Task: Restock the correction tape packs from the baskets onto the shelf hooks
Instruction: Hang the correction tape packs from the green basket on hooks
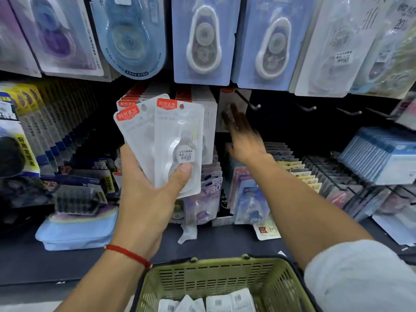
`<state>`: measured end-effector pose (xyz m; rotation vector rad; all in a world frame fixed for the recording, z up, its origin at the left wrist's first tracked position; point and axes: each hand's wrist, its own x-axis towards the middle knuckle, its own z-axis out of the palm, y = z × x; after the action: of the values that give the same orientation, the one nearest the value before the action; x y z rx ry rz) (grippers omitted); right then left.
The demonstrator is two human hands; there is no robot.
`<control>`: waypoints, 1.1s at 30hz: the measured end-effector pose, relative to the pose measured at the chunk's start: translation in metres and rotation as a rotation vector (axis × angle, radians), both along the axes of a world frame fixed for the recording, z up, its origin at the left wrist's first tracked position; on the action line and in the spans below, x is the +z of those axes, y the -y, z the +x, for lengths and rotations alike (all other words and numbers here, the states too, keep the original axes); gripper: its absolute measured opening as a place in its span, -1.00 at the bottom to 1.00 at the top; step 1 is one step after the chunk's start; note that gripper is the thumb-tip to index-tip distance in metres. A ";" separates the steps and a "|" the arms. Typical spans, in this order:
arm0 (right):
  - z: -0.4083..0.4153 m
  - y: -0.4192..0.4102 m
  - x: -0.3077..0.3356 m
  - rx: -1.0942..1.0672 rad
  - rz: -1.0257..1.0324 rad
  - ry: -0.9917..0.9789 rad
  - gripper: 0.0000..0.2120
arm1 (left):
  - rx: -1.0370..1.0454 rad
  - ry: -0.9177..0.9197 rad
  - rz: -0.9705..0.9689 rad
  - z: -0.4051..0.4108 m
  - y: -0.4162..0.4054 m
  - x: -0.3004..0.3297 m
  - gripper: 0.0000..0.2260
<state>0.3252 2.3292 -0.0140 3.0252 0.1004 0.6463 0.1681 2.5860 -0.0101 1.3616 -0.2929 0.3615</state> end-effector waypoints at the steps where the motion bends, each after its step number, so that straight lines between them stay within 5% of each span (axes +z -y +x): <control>1: 0.007 0.000 0.003 0.000 -0.022 -0.021 -0.08 | 0.000 -0.005 -0.005 0.001 -0.001 0.000 -0.32; 7: 0.009 -0.006 0.024 -0.010 0.195 -0.152 -0.26 | -0.059 -0.062 -0.074 0.002 0.007 0.002 -0.28; 11: -0.063 -0.025 0.018 0.139 1.126 0.075 -0.79 | -0.115 -0.109 -0.123 -0.001 0.017 0.000 -0.29; 13: -0.113 -0.036 0.014 0.306 1.319 0.018 -0.78 | -0.158 -0.149 -0.158 -0.003 0.024 -0.001 -0.30; 16: -0.173 -0.047 0.004 0.445 1.284 -0.138 -0.71 | -0.243 -0.206 -0.182 -0.009 0.036 -0.002 -0.32; 21: -0.198 -0.033 -0.006 0.360 1.315 -0.065 -0.86 | -0.416 -0.311 -0.151 -0.021 0.049 -0.005 -0.42; 33: -0.178 -0.009 0.020 0.278 1.464 0.206 -0.78 | -0.164 -0.328 -0.122 -0.008 0.039 -0.011 -0.58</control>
<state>0.1471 2.3382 0.0064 4.2737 0.0354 1.6262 0.1603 2.5467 -0.0215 1.2436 -0.1064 0.0162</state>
